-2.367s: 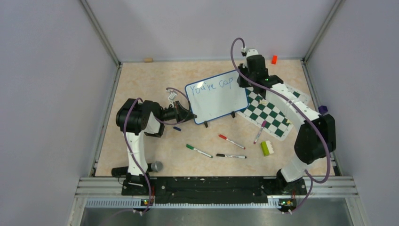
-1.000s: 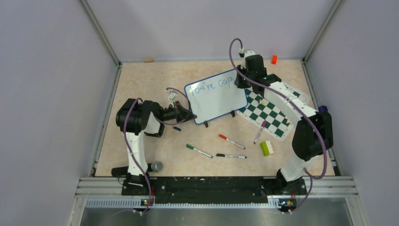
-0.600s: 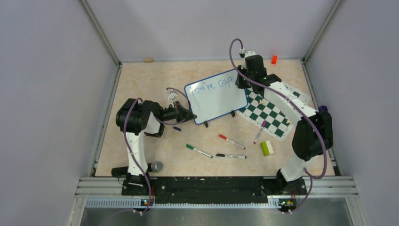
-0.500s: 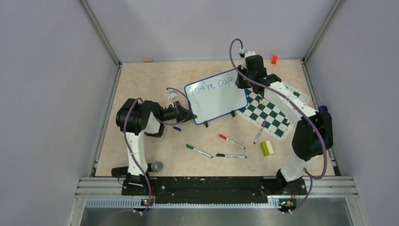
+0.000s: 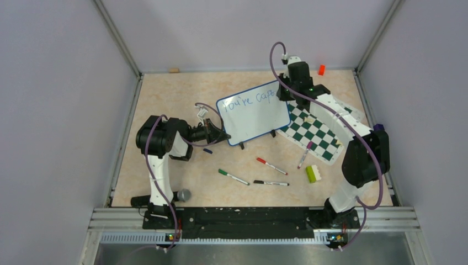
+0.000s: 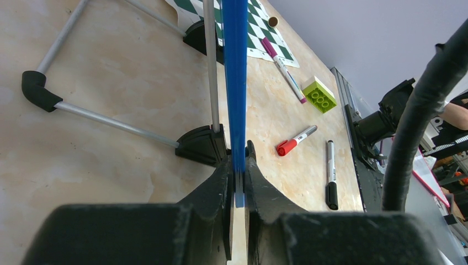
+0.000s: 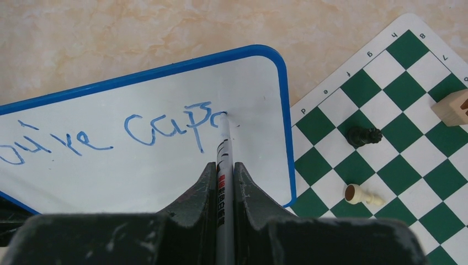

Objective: Write a sentence on the whiteboard

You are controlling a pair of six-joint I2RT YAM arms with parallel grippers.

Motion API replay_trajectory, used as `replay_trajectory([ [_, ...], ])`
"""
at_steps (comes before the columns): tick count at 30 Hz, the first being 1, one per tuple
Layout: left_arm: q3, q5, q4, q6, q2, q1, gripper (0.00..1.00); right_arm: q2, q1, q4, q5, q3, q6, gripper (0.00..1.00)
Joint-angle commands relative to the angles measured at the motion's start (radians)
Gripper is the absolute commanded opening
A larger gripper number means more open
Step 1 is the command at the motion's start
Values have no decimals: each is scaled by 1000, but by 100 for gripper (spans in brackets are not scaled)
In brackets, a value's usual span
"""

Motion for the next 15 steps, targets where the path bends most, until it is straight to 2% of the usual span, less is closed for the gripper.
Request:
replay_trajectory([
  [1,-8,46,72,16,-29,0,5,14,-14,43,8,46,10,0],
  [15,-11,45,72,15,-31,0,5,-11,-14,7,-2,-38,-11,0],
])
